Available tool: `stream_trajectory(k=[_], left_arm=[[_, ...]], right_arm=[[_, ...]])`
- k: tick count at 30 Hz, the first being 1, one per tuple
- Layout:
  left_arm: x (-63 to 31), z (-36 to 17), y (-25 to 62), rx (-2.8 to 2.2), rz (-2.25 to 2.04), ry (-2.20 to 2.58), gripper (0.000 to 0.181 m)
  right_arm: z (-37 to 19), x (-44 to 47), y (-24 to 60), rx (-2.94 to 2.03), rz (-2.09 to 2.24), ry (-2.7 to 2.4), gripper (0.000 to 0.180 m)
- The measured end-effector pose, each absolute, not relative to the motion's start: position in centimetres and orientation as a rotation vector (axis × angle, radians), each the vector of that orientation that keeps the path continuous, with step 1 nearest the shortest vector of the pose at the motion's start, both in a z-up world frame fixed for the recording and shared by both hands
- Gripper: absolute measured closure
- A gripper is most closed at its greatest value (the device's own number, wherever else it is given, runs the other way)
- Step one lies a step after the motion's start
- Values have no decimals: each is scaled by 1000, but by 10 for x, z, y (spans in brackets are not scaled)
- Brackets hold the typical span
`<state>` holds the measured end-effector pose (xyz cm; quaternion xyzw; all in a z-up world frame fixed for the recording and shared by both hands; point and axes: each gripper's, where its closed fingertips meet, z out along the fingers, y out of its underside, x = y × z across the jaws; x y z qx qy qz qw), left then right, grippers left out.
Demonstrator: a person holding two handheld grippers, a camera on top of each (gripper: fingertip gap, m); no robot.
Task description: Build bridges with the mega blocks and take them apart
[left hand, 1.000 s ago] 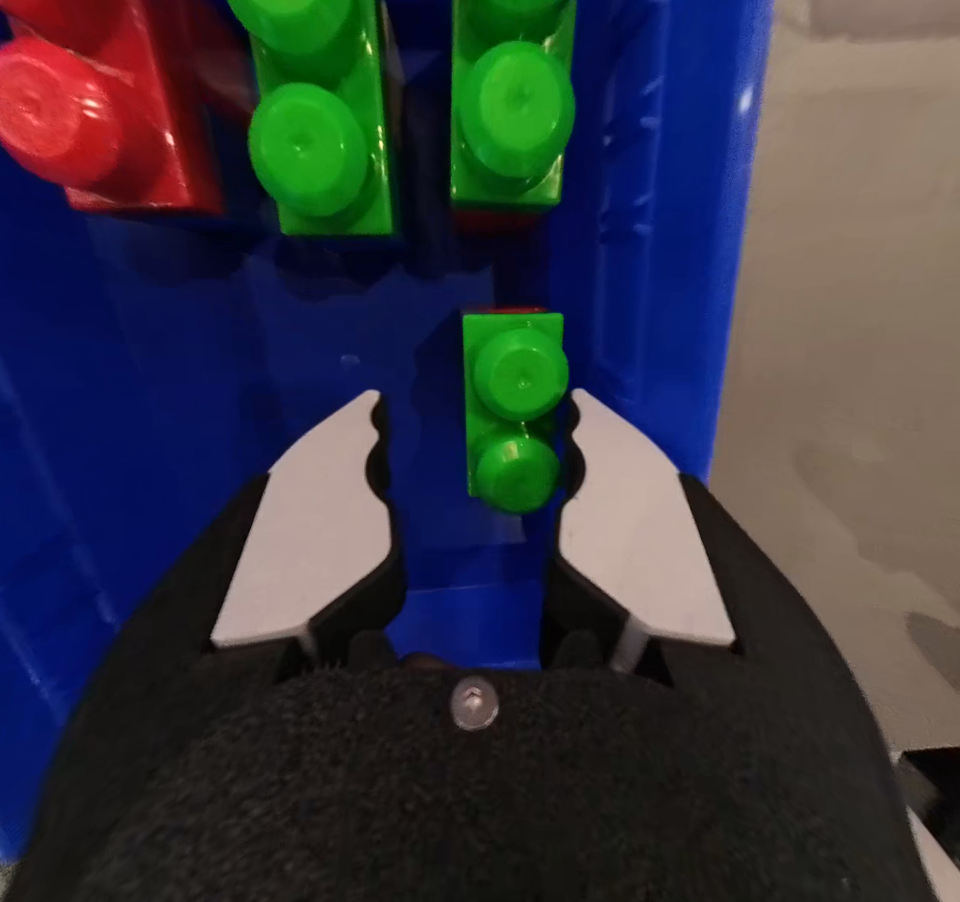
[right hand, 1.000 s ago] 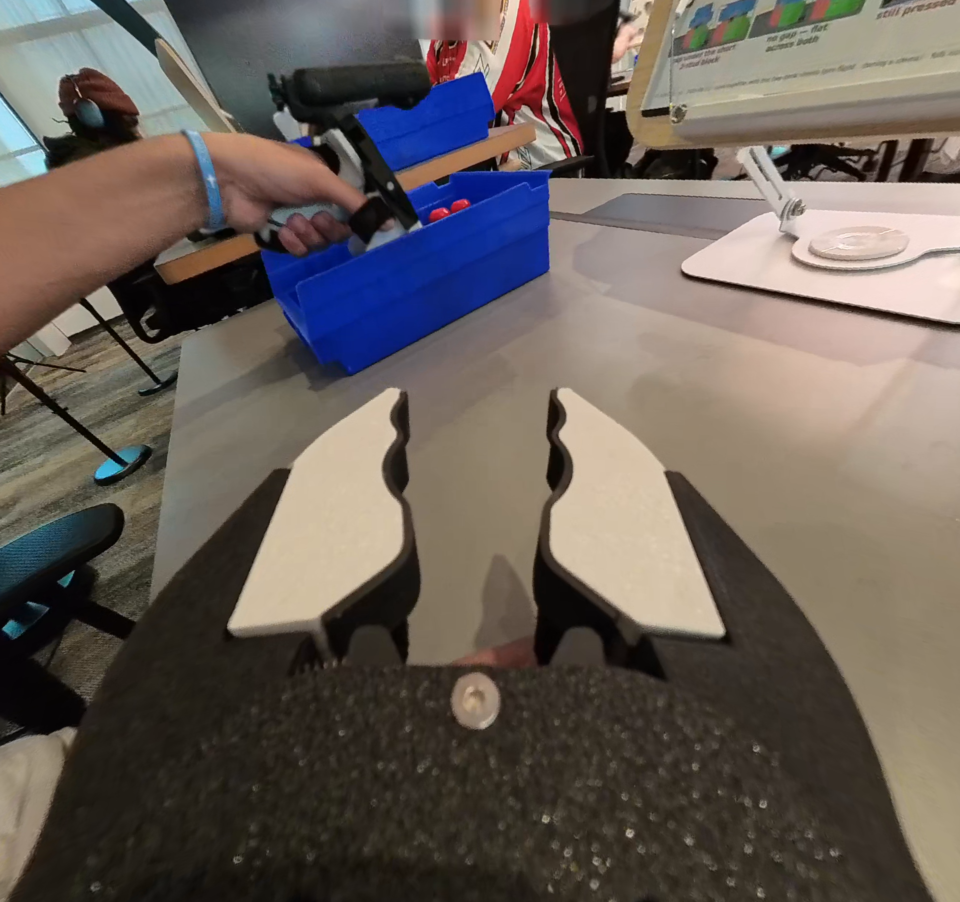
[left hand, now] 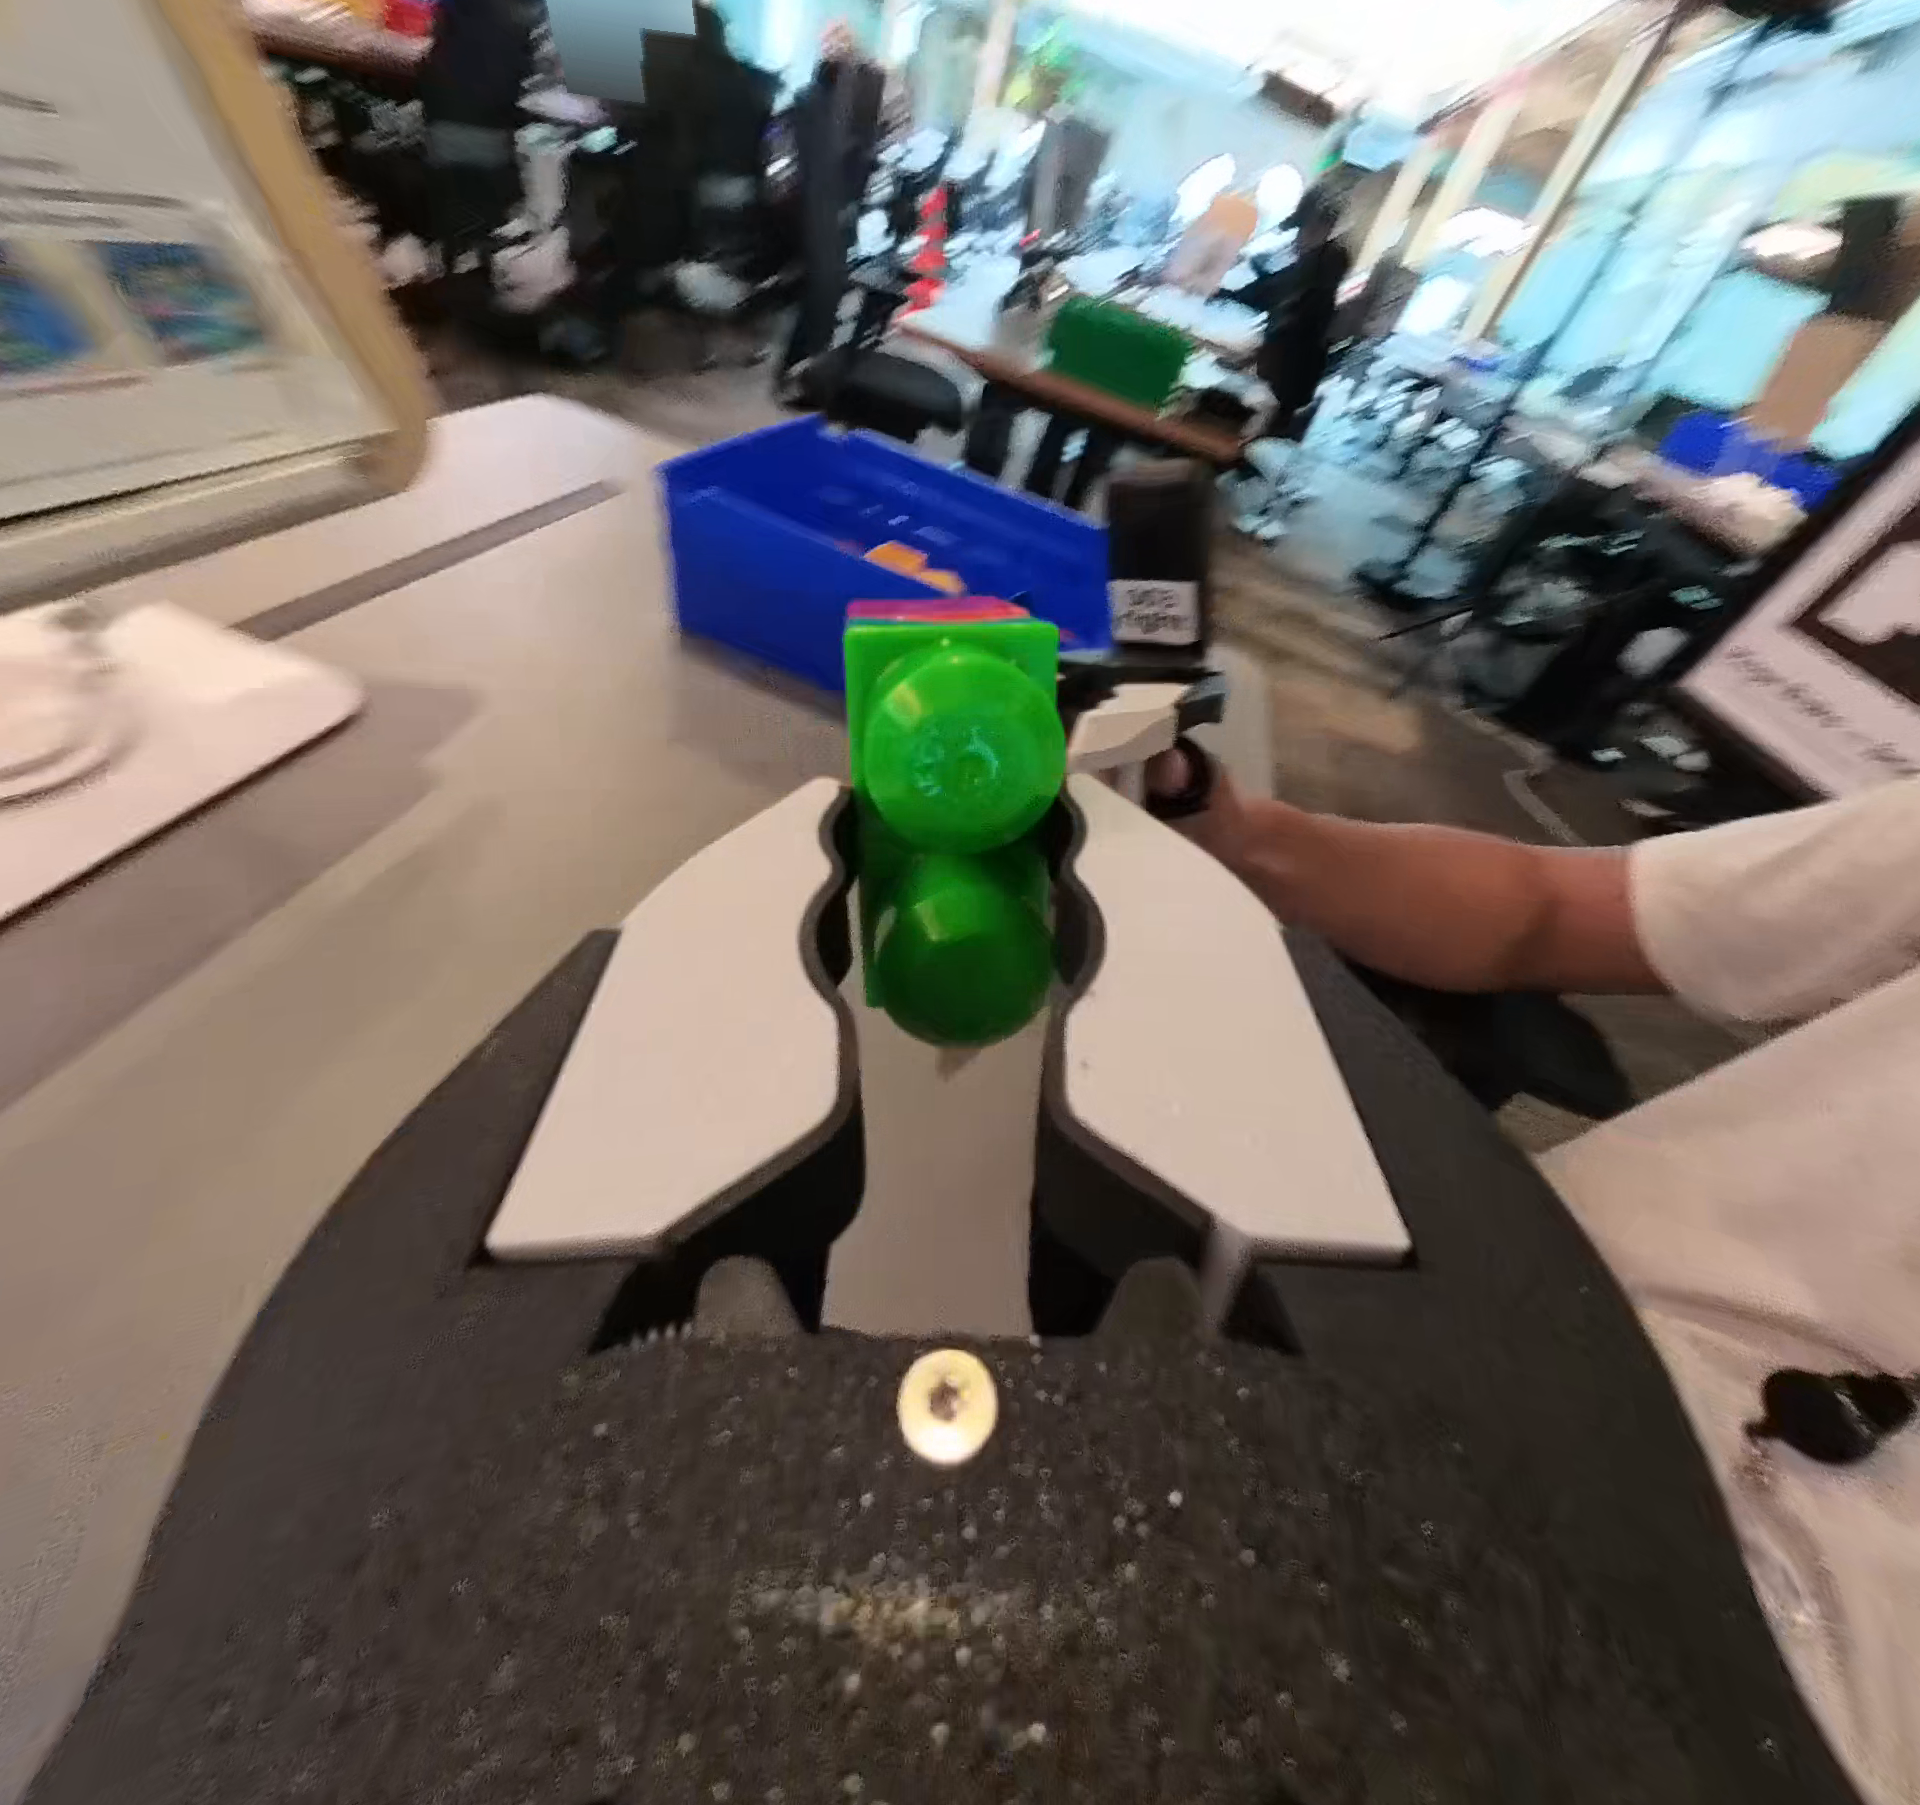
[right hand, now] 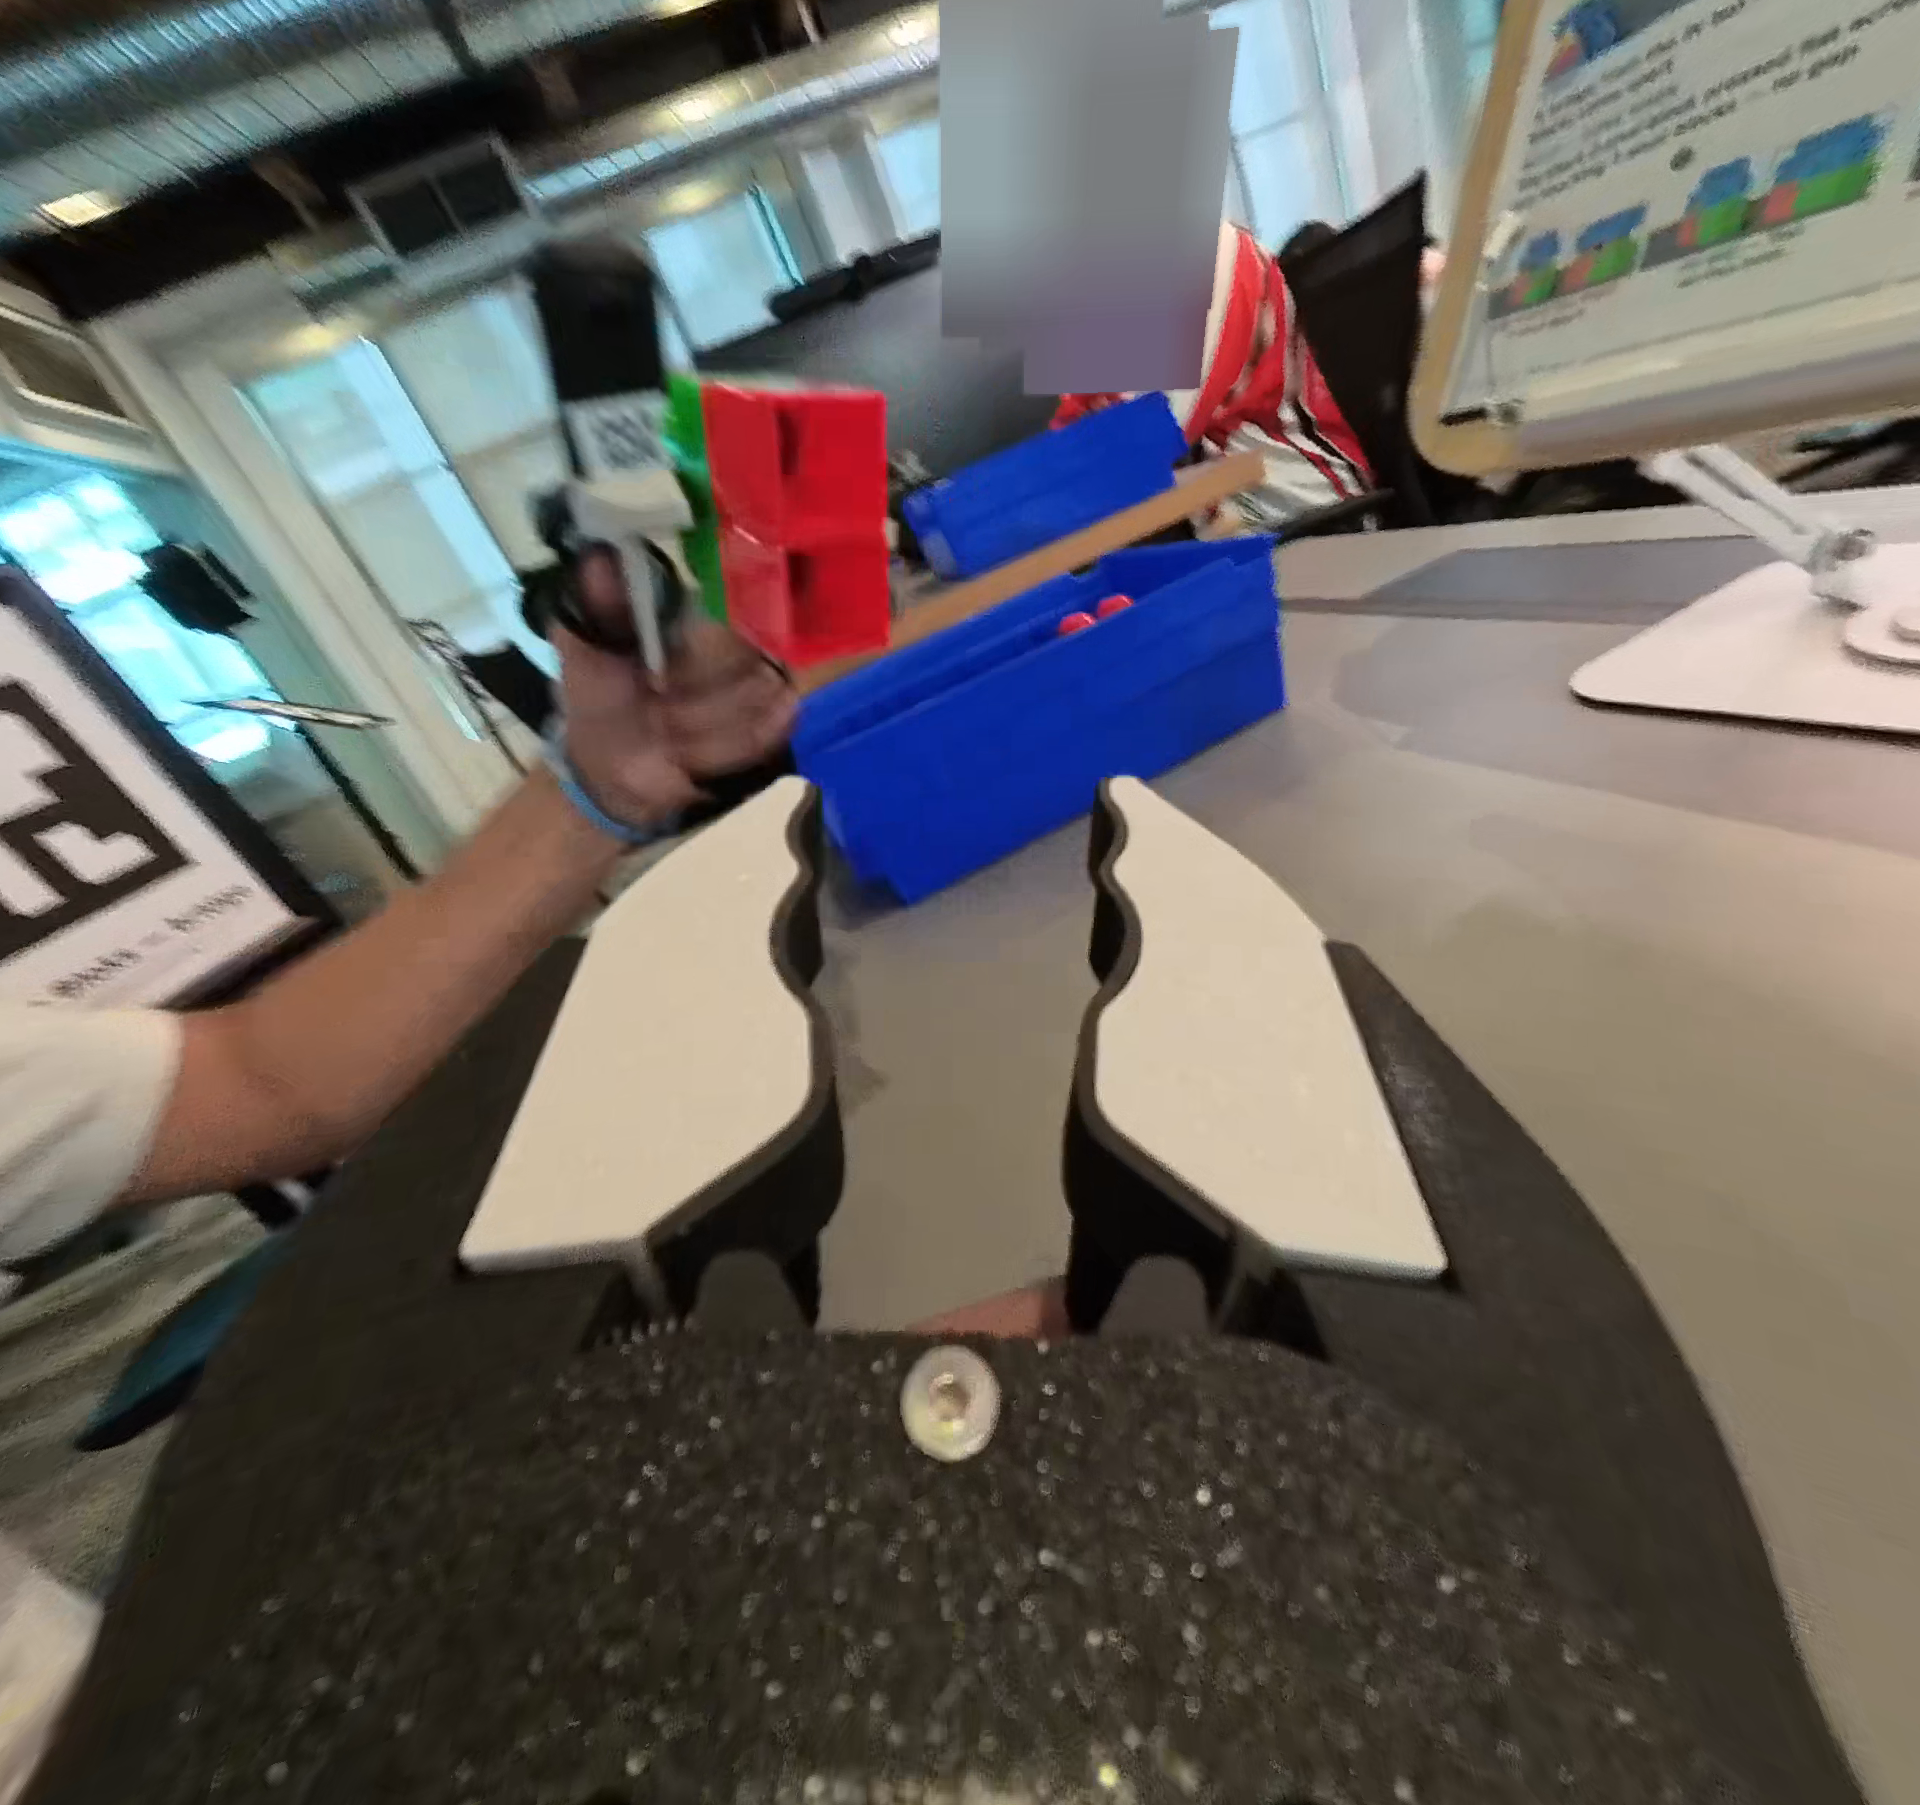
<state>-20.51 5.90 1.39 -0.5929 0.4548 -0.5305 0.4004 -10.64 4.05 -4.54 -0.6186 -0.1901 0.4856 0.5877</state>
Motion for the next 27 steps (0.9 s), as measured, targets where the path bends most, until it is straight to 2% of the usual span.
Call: stream_trajectory(k=[4, 14, 15, 17, 22, 27], left_arm=[[-175, -3, 42, -1358, -1623, 1168, 146], [-135, -47, 16, -1374, -1721, 1268, 146], [-133, -47, 14, -1376, -1722, 1269, 146], [-131, -46, 8, -1357, -1719, 1292, 146], [-137, -41, 8, -1320, -1708, 1282, 146], [-172, -20, 42, -1280, -1779, 1078, 146]], right_arm=[[-31, -106, 26, -1342, 1274, -476, 130], [-36, -128, 19, -1357, 1328, -552, 111], [-34, -128, 17, -1343, 1345, -555, 116], [-35, -125, 19, -1355, 1298, -561, 143], [-37, -127, 15, -1363, 1241, -636, 144], [-23, -97, 22, -1306, 1275, -522, 144]])
